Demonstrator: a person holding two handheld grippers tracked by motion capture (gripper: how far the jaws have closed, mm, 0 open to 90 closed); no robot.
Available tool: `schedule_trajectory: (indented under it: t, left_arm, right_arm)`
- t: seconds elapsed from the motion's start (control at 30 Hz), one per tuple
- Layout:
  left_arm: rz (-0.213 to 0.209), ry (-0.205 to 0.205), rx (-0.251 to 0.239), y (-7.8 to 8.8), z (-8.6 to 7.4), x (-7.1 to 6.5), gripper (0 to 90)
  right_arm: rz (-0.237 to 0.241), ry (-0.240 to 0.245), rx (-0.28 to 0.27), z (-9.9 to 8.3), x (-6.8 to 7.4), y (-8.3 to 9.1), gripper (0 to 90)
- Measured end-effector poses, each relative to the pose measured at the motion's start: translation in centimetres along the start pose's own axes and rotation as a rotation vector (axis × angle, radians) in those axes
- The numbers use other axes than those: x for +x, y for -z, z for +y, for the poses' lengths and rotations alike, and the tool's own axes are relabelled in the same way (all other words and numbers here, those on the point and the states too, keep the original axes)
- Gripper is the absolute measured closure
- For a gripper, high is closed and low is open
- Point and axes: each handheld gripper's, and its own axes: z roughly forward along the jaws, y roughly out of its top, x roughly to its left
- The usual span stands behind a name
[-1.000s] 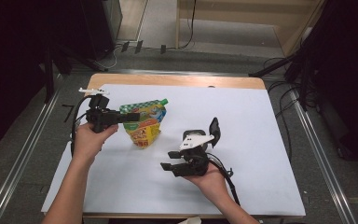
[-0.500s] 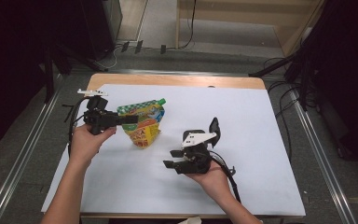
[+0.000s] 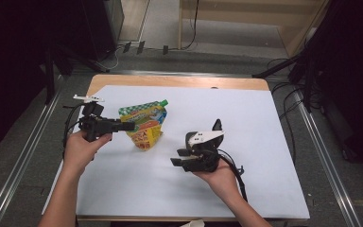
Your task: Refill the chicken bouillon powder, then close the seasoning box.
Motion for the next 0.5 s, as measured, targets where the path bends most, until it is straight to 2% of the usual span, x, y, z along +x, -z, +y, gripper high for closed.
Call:
schedule_trajectory:
  t: [0.17, 0.33, 0.5]
  left_arm:
    - [0.018, -0.009, 0.017, 0.2, -0.4, 0.2, 51.4]
    - [0.03, 0.005, 0.025, 0.3, -1.0, 0.7, 50.7]
    - [0.035, 0.005, 0.029, 0.5, -1.5, 1.1, 50.2]
  right_arm:
    - [-0.001, -0.008, -0.001, 0.1, -0.3, 0.4, 57.4]
    - [0.002, -0.019, -0.002, 0.3, -0.5, 0.8, 58.1]
    - [0.028, -0.02, 0.003, 0.8, -0.5, 1.5, 64.6]
